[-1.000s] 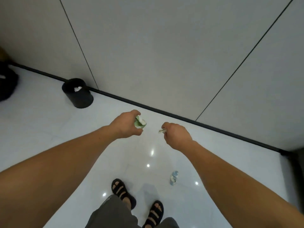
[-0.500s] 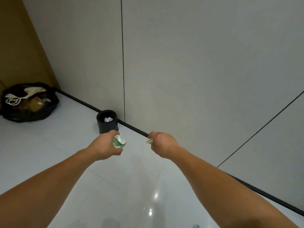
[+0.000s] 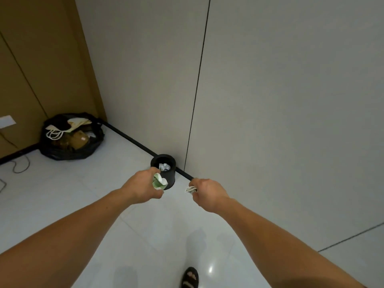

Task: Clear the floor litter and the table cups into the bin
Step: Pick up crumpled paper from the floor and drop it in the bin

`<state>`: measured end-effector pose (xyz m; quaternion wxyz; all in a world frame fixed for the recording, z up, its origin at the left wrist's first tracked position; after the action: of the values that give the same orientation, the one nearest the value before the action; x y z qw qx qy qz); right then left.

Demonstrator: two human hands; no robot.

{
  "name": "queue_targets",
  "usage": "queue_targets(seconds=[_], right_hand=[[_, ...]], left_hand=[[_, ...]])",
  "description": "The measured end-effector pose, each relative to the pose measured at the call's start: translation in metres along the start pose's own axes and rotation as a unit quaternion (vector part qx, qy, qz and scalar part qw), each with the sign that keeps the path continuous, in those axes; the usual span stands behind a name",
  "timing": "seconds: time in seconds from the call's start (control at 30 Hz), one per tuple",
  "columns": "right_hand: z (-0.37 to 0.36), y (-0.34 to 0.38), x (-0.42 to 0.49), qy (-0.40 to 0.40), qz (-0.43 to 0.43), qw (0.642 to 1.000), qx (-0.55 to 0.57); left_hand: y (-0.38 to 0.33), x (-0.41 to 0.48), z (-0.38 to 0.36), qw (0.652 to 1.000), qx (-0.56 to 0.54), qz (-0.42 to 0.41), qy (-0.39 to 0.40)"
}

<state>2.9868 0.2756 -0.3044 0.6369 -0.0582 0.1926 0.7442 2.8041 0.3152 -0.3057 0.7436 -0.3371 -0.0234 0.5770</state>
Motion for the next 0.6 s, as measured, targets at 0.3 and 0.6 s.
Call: queue_targets(seconds=[0.3, 0.6], right_hand=[[0.05, -0.012, 0.159, 0.01, 0.025, 0.999, 0.028], [0.072, -0.003, 0.286, 0.027, 0.007, 0.999, 0.032]], left_hand=[[0.034, 0.1, 0.089, 0.998, 0.012, 0.057, -0.038], [0.076, 0.218, 0.141, 0.999, -0.017, 0.03, -0.006]])
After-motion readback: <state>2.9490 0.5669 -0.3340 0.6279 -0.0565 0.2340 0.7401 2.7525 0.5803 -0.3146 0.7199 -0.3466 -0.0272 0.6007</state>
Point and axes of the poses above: each hand's wrist, its own x-axis towards the middle knuckle, its own z-axis out of the back of the hand, y = z × x, the point moved 10 cm from there along x, towards the middle knuckle, and after that the axes turned 10 degrees about y, right-handed, at the moved point
